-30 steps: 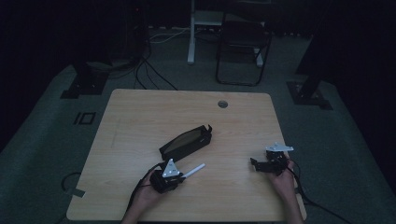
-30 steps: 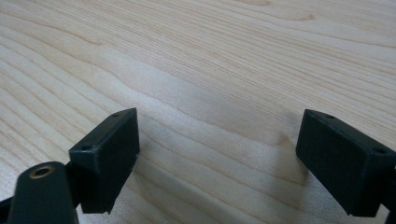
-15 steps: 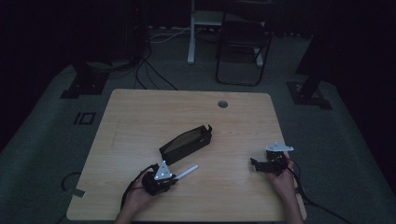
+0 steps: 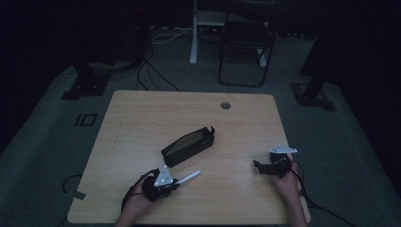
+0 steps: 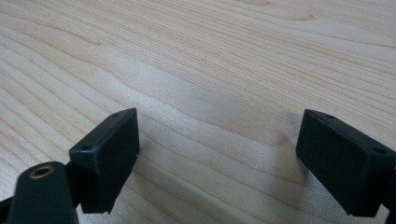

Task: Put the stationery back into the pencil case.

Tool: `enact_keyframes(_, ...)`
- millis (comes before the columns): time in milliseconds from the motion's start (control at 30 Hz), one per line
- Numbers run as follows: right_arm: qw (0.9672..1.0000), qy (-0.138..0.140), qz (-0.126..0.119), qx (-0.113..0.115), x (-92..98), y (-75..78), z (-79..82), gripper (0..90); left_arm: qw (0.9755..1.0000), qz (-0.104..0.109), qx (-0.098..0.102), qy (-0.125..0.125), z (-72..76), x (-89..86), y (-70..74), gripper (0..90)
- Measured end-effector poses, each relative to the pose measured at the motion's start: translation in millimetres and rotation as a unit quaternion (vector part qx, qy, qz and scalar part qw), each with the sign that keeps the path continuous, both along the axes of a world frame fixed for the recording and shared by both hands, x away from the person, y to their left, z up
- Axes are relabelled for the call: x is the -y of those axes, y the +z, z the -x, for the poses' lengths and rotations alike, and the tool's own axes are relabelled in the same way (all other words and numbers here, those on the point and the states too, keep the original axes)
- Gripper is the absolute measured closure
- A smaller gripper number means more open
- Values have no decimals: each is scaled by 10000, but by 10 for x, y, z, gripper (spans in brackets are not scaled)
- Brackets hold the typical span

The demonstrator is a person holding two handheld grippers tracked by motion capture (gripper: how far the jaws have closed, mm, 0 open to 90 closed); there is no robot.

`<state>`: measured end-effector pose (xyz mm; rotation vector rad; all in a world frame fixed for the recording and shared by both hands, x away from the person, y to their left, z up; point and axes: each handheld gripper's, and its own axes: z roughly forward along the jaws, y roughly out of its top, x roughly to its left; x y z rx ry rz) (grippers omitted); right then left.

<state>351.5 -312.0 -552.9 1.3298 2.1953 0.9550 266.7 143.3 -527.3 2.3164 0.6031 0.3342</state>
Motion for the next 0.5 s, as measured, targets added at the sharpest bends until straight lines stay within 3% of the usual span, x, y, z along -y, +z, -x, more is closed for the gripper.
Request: enact_keyframes(500,10000,-2,1,2,0,0,0,132,9998,174,92,1,54,-18,134,790)
